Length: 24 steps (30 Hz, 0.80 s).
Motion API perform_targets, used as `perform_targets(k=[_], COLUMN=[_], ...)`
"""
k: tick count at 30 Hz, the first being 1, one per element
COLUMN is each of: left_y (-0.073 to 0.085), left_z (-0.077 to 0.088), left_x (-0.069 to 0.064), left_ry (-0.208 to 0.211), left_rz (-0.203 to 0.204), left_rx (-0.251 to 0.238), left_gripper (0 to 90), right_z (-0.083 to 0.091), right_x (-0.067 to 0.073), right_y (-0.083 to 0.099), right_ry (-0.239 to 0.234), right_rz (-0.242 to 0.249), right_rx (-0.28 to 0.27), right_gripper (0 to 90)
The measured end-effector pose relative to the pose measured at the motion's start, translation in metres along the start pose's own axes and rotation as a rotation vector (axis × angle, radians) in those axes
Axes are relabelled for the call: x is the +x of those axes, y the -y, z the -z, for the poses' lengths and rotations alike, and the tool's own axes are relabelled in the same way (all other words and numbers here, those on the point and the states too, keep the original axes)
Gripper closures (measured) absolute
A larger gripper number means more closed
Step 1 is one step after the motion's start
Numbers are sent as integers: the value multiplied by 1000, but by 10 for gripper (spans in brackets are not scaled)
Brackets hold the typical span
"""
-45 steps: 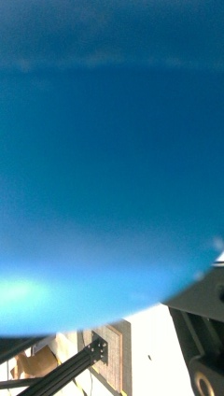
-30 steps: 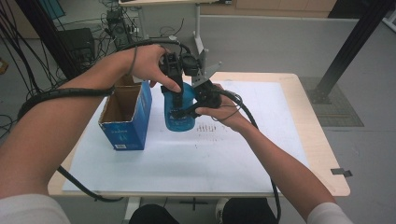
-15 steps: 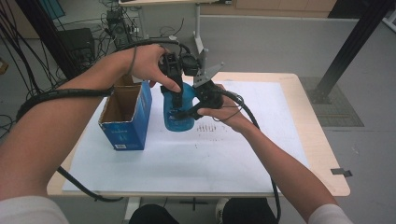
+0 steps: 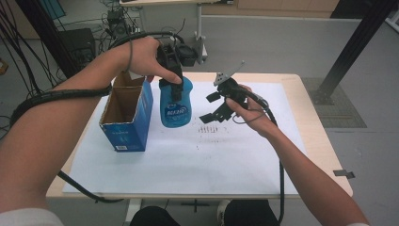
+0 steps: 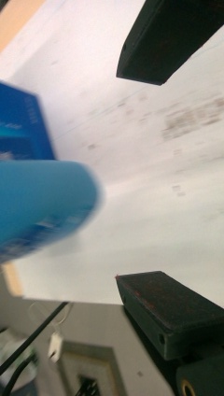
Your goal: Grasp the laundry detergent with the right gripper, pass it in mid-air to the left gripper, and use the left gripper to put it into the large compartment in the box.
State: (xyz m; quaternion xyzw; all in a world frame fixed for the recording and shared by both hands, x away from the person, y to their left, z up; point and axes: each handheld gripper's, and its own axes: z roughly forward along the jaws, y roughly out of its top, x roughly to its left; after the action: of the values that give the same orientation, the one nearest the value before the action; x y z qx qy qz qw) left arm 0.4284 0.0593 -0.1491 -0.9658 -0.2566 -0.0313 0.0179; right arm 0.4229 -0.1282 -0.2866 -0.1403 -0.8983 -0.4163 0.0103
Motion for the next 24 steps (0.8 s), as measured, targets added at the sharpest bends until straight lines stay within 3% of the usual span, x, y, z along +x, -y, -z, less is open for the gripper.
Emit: perform_targets(k=[5,12,21,24], left_y=[3,18,49,63], left_z=[20,54,91,104], left_x=[10,29,56,64], left_ry=[-49,-82,-128,-125], left_rz=[153,394,720,817], left_rx=[-27,-90,-83,-89], left_gripper=[369,369,369,370], right_z=[22,46,60,64], right_x=[9,17,23,24], right_y=[13,28,43,44], right_ry=[61,101,131,141], right_rz=[-2,9,24,25], right_rx=[97,158,257,273], right_gripper=[31,36,41,42])
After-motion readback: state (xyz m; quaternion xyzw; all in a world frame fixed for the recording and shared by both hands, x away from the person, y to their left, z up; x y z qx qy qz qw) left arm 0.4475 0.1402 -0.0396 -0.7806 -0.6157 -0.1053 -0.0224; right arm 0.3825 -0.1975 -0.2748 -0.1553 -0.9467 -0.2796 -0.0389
